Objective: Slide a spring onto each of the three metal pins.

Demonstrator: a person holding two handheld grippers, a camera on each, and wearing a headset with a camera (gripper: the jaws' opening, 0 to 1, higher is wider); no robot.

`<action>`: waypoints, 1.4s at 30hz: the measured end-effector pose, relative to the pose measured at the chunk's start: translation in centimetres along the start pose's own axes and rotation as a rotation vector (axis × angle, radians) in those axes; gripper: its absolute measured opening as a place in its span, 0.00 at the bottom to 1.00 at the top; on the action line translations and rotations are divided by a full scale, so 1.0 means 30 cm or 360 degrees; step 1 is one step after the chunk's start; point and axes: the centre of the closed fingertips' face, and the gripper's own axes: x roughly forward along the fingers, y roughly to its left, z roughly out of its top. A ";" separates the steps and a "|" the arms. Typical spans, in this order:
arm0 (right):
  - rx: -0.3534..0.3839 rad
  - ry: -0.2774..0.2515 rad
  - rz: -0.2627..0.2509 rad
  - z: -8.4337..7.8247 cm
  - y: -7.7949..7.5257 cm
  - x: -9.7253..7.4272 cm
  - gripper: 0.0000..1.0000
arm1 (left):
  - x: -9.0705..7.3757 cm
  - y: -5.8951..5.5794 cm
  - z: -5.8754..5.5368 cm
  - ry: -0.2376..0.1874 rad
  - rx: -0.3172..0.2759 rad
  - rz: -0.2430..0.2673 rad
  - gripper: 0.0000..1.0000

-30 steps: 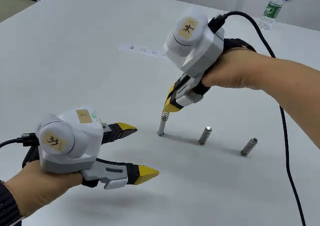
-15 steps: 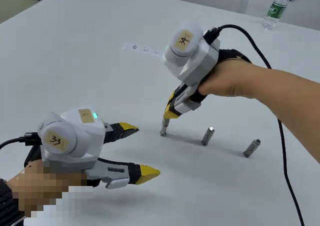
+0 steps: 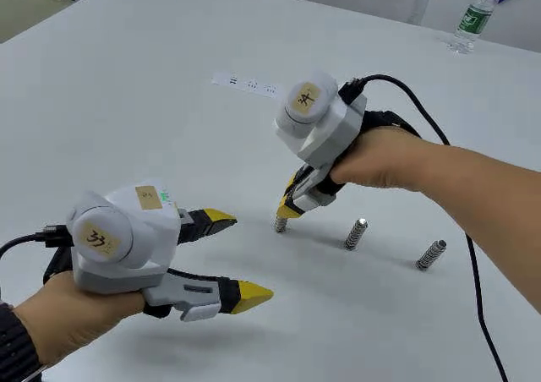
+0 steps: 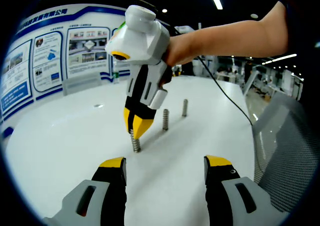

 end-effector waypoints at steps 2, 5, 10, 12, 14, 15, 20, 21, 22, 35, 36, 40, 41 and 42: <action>0.0005 -0.0009 0.0002 0.002 0.000 -0.001 0.12 | 0.000 0.001 0.000 0.0002 0.0001 0.0000 0.64; 0.0004 -0.0006 0.0000 -0.002 0.002 0.003 0.12 | -0.001 0.000 0.000 0.0002 -0.0001 0.0000 0.64; 0.0020 -0.0024 0.0002 -0.010 0.003 0.013 0.16 | -0.003 0.000 0.000 0.0007 0.0001 0.0002 0.64; 0.0025 -0.0028 0.0000 -0.015 0.002 0.012 0.17 | -0.004 0.000 0.003 0.0006 0.0001 0.0002 0.64; 0.0028 -0.0034 -0.0010 -0.021 -0.003 0.006 0.19 | -0.003 0.000 0.003 0.0008 0.0005 0.0002 0.64; 0.0034 -0.0044 -0.0015 -0.024 -0.006 0.000 0.21 | -0.002 0.001 0.004 0.0007 0.0006 0.0003 0.65; 0.0063 -0.0084 -0.0054 -0.047 -0.026 -0.034 0.25 | 0.000 -0.001 0.011 0.0007 0.0013 0.0001 0.65; 0.0067 -0.0092 -0.0061 -0.052 -0.029 -0.040 0.26 | 0.001 -0.001 0.011 0.0007 0.0014 0.0001 0.65; 0.0078 -0.0107 -0.0074 -0.058 -0.035 -0.050 0.27 | 0.002 -0.002 0.012 0.0008 0.0015 0.0000 0.65; 0.0176 -0.0229 -0.0165 -0.167 -0.067 -0.138 0.44 | 0.009 -0.001 0.019 0.0019 0.0028 0.0000 0.65; 0.0186 -0.0236 -0.0174 -0.174 -0.068 -0.144 0.45 | 0.010 0.000 0.019 0.0019 0.0028 -0.0001 0.65; 0.0223 -0.0276 -0.0215 -0.205 -0.075 -0.172 0.50 | 0.014 -0.001 0.023 0.0023 0.0030 -0.0004 0.66; 0.0230 -0.0285 -0.0223 -0.211 -0.075 -0.177 0.51 | 0.014 0.001 0.023 0.0024 0.0031 -0.0003 0.66; 0.0240 -0.0292 -0.0238 -0.219 -0.078 -0.184 0.52 | 0.014 0.003 0.022 0.0026 0.0034 -0.0003 0.66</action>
